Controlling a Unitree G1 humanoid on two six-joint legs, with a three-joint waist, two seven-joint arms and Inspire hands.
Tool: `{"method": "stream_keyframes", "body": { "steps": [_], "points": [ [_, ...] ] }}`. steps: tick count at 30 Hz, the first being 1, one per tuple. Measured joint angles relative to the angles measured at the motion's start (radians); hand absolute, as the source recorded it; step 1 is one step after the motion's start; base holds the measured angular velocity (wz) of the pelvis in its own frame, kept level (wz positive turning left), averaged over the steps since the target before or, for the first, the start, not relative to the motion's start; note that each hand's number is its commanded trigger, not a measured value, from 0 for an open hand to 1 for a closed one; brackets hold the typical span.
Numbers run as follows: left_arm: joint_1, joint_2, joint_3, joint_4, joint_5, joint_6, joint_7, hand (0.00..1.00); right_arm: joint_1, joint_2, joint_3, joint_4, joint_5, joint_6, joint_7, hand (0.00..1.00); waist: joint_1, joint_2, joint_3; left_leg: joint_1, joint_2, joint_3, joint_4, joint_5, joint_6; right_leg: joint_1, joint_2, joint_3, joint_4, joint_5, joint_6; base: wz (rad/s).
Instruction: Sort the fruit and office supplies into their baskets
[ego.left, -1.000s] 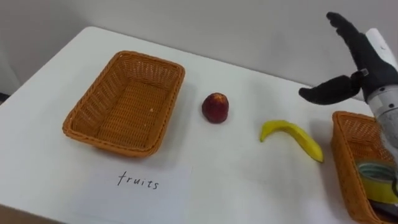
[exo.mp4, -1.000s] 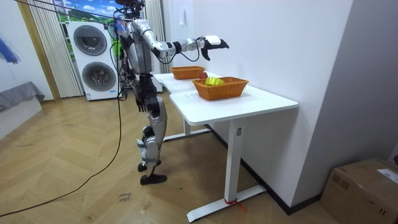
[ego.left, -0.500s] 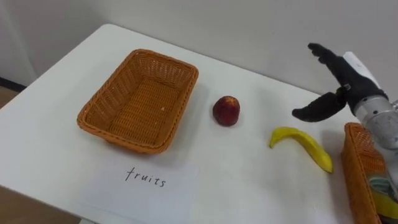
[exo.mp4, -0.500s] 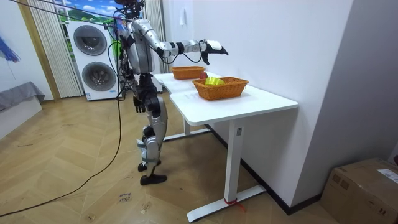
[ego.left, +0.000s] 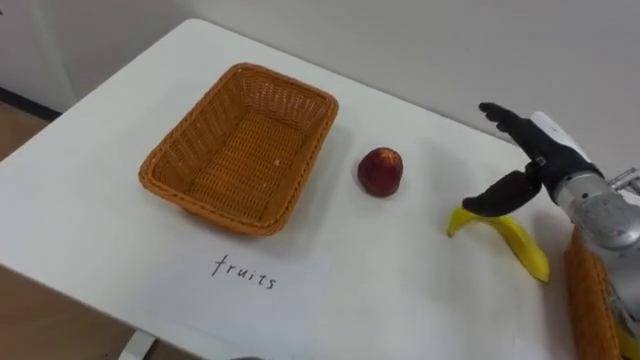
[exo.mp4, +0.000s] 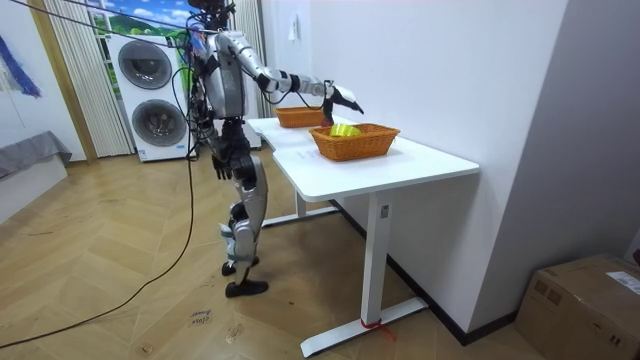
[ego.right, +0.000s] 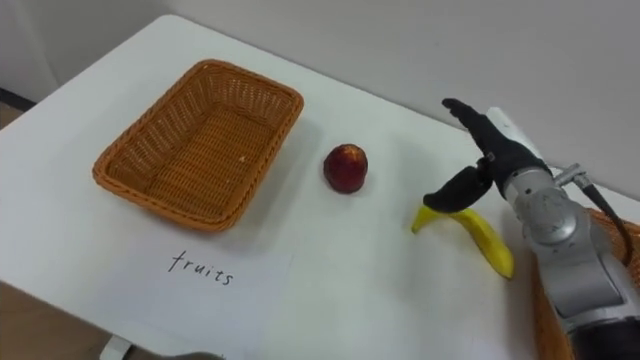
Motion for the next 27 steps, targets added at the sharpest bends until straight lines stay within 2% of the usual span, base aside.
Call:
{"method": "stream_keyframes", "body": {
  "steps": [4, 6, 7, 13, 21, 27],
  "points": [
    [-0.041, 0.003, -0.002, 0.012, 0.000, -0.010, 0.008, 0.00, -0.013, 0.000, 0.018, 0.050, -0.011, 0.000, 0.000, 0.00, 0.007, -0.003, -0.0001, -0.070, 0.009, 0.004, 0.034, 0.001, -0.001, -0.056, 0.006, 0.001, 0.004, 0.012, -0.015, -0.04],
    [-0.055, 0.003, -0.004, 0.014, -0.001, -0.011, 0.014, 0.00, -0.024, 0.000, 0.019, 0.083, -0.014, -0.001, -0.001, 0.00, 0.011, -0.002, 0.0006, -0.096, 0.015, 0.005, 0.050, 0.001, -0.001, -0.078, 0.011, 0.000, 0.004, 0.022, -0.017, -0.02],
    [-0.064, 0.003, -0.010, 0.024, -0.001, -0.015, 0.024, 0.00, -0.035, 0.000, 0.019, 0.100, -0.018, -0.002, -0.002, 0.00, 0.013, 0.002, 0.0036, -0.111, 0.018, 0.007, 0.058, 0.001, -0.001, -0.090, 0.013, 0.000, 0.004, 0.027, -0.018, -0.05],
    [-0.107, 0.005, -0.066, 0.069, -0.001, -0.015, 0.055, 0.00, -0.092, 0.000, 0.021, 0.192, -0.039, -0.008, -0.048, 0.00, 0.016, 0.010, 0.0085, -0.174, 0.018, 0.007, 0.069, 0.010, 0.004, -0.151, 0.011, -0.001, 0.018, 0.037, -0.021, -0.01],
    [-0.111, 0.004, -0.079, 0.070, -0.018, -0.028, 0.077, 0.00, -0.120, 0.000, 0.021, 0.212, -0.088, -0.034, -0.071, 0.00, 0.010, 0.011, 0.0080, -0.177, 0.017, 0.002, 0.071, 0.013, 0.004, -0.159, 0.010, -0.004, 0.016, 0.039, -0.021, 0.01],
    [-0.112, 0.004, -0.080, 0.069, -0.019, -0.035, 0.077, 0.00, -0.127, 0.000, 0.021, 0.232, -0.138, -0.044, -0.091, 0.00, -0.001, 0.024, 0.0067, -0.173, 0.018, 0.001, 0.073, 0.013, 0.004, -0.155, 0.010, -0.005, 0.016, 0.039, -0.021, 0.00]
  ]
}}
